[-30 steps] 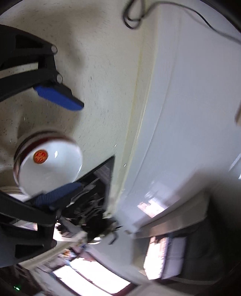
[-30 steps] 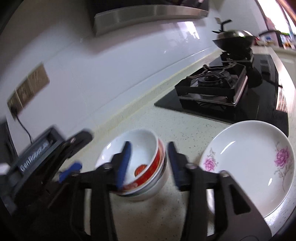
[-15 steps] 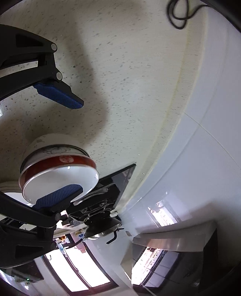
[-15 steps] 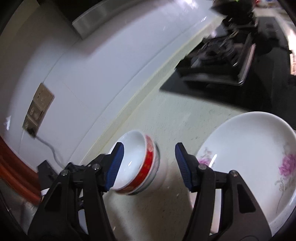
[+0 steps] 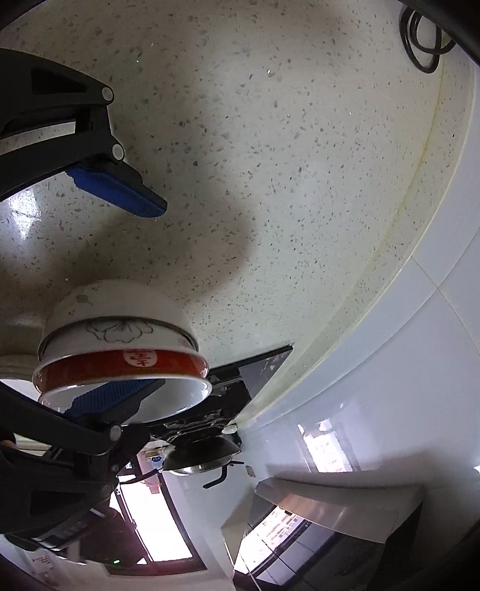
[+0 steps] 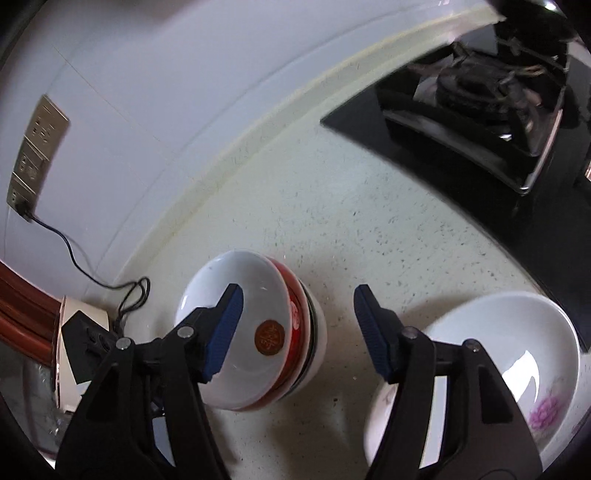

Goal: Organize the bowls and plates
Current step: 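Lift the nested bowl stack with both grippers and carry it to the plate stack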

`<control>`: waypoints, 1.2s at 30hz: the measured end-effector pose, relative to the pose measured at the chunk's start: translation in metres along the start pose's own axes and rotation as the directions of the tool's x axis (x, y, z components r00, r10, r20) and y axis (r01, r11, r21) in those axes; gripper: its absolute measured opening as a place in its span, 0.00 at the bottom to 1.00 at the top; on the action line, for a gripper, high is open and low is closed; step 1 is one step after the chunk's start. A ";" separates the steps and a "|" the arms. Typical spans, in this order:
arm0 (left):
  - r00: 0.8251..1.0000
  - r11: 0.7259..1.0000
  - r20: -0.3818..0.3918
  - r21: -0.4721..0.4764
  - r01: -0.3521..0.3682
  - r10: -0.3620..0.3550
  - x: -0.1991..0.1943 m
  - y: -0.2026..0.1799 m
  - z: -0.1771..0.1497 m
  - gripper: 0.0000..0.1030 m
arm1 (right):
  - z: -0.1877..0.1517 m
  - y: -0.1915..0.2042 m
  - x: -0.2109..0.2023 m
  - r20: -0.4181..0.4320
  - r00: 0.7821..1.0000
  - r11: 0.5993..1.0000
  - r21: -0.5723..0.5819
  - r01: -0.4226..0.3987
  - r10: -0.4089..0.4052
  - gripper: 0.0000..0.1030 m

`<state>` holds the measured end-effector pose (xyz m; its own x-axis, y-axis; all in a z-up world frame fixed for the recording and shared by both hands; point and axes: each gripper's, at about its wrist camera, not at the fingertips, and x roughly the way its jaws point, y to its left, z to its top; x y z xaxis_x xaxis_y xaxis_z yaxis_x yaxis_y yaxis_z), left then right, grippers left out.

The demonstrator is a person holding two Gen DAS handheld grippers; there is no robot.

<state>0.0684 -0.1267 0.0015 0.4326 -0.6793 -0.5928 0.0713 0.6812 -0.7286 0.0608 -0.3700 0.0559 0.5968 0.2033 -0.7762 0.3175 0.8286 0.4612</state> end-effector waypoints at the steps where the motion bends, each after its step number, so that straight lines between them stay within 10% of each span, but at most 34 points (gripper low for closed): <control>1: 1.000 1.000 0.001 -0.004 -0.002 0.002 0.000 0.000 0.000 0.82 | 0.001 0.000 0.005 -0.031 1.000 1.000 -0.012 0.004 -0.004 0.64; 14: 1.000 1.000 -0.014 -0.019 0.012 -0.013 0.006 -0.008 -0.013 0.82 | -0.006 0.005 0.050 -0.295 0.954 0.989 -0.145 0.005 -0.048 0.53; 27: 0.999 0.999 -0.016 -0.027 0.042 -0.042 0.006 -0.009 -0.015 0.81 | -0.010 0.015 0.059 -0.349 0.937 0.984 -0.166 -0.059 -0.002 0.46; 32: 0.997 0.998 -0.060 -0.042 0.051 -0.053 0.005 -0.001 -0.014 0.48 | -0.017 0.019 0.057 -0.318 0.948 0.984 -0.171 -0.049 -0.008 0.45; 36: 0.999 0.999 -0.048 -0.029 0.022 -0.024 -0.001 0.002 -0.013 0.46 | -0.024 0.026 0.059 -0.308 0.951 0.985 -0.165 -0.048 -0.005 0.45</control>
<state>0.0565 -0.1288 -0.0039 0.3868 -0.7077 -0.5912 0.0553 0.6577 -0.7512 0.0861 -0.3237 0.0120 0.3389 0.3499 -0.8733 0.1627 0.8925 0.4207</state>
